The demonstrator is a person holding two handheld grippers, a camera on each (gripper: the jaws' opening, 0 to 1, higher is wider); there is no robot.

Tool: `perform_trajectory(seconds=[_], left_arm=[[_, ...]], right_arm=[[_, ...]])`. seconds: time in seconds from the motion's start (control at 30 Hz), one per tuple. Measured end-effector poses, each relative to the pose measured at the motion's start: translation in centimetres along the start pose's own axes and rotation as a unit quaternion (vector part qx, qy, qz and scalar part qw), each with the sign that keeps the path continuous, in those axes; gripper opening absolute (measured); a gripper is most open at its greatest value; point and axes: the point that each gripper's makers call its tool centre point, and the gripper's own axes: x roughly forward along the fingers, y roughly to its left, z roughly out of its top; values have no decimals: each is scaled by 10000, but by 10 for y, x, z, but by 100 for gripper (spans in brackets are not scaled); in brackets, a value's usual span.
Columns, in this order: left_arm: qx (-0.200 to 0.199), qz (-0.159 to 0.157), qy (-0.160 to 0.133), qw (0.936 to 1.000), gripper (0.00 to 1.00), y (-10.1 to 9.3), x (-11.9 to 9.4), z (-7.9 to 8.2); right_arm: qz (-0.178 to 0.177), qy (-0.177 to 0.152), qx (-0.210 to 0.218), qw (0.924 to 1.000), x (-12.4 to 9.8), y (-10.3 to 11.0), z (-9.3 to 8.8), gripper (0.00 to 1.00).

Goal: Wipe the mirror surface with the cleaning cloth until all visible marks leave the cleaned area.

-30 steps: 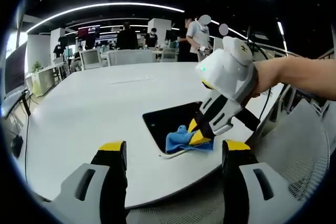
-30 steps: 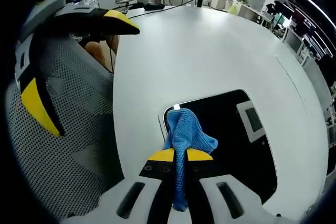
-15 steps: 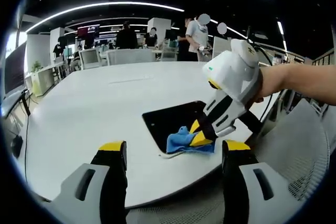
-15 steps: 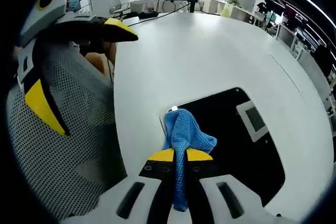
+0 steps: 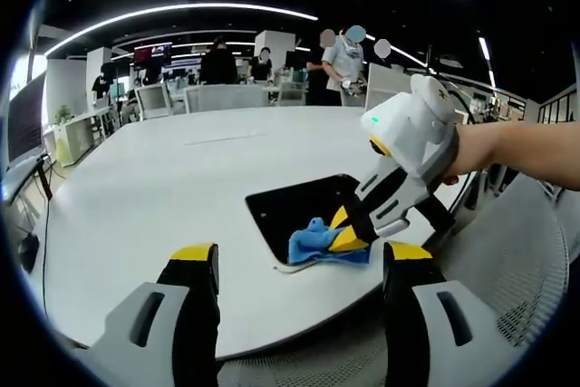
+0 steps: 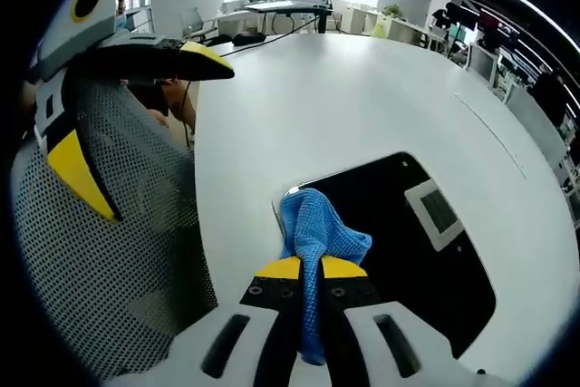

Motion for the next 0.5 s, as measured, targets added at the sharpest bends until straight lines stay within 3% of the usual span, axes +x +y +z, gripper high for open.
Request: perform_trajectory(seconds=[0.5], left_arm=[[1, 8, -6, 10000, 72, 0, 0, 0]], right_arm=[[-120, 31, 359, 9993, -18, -12, -25, 0]])
